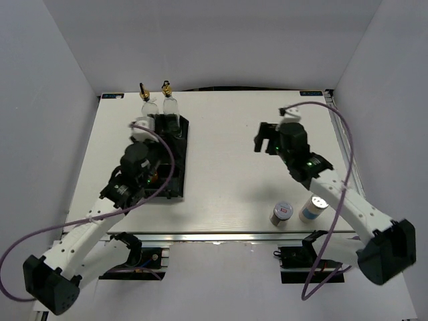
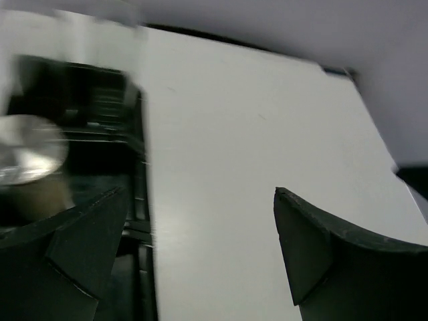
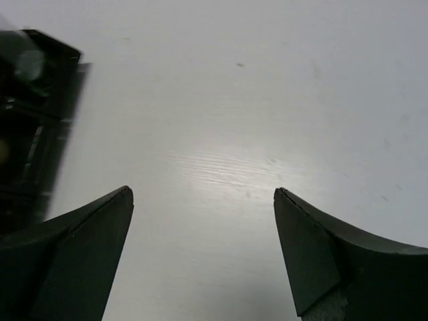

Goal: Organize the condiment bottles

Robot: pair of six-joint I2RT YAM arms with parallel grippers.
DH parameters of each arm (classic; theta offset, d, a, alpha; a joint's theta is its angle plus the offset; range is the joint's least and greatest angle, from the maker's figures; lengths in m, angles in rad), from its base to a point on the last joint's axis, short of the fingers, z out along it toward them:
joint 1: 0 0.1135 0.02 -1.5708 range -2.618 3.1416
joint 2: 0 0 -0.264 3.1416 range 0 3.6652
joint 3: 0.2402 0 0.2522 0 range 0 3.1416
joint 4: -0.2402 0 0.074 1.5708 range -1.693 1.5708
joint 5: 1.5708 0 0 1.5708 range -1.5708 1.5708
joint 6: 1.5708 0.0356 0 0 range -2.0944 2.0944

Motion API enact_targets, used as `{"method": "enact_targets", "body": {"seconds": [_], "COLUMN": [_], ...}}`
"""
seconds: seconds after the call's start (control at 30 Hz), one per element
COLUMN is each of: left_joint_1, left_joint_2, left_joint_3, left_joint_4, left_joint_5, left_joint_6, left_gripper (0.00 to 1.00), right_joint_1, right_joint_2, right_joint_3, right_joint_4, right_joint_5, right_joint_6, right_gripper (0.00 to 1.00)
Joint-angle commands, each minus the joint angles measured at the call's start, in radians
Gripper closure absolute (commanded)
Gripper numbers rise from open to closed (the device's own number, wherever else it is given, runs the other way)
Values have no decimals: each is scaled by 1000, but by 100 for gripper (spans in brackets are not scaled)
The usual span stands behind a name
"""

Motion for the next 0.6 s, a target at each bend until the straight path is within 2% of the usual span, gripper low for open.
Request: {"method": "enact_targets", "body": {"seconds": [0.0, 0.07, 0.13, 0.17, 0.2, 0.37, 0.57], "left_joint_1": [-189, -283, -343, -401, -435, -616, -708], "left_joint_2": [35, 77, 173, 210, 247, 530, 744], "left_joint_3": [62, 66, 82, 96, 128, 255, 406], "left_joint_4": [33, 73, 76, 68, 67, 32, -7], "left_joint_5": [117, 204, 269, 365, 395, 400, 511], "left_joint_6": [113, 151, 209, 234, 255, 357, 446], "left_gripper": [2, 2, 2, 2, 2, 2, 2], "right_joint_1": [-106, -227, -292, -341, -363, -432, -463], "right_joint_2": [-153, -193, -241, -253, -270, -307, -339], "right_joint_3": [-56, -71, -81, -85, -87, -108, -154], "right_joint_4": [-94, -140, -189, -203, -218, -252, -237], "right_joint_5": [82, 43, 40, 33, 25, -7, -43], "right_joint_6": [120, 163, 178, 177, 177, 160, 143], "right_gripper": [11, 11, 11, 11, 11, 10, 10]}}
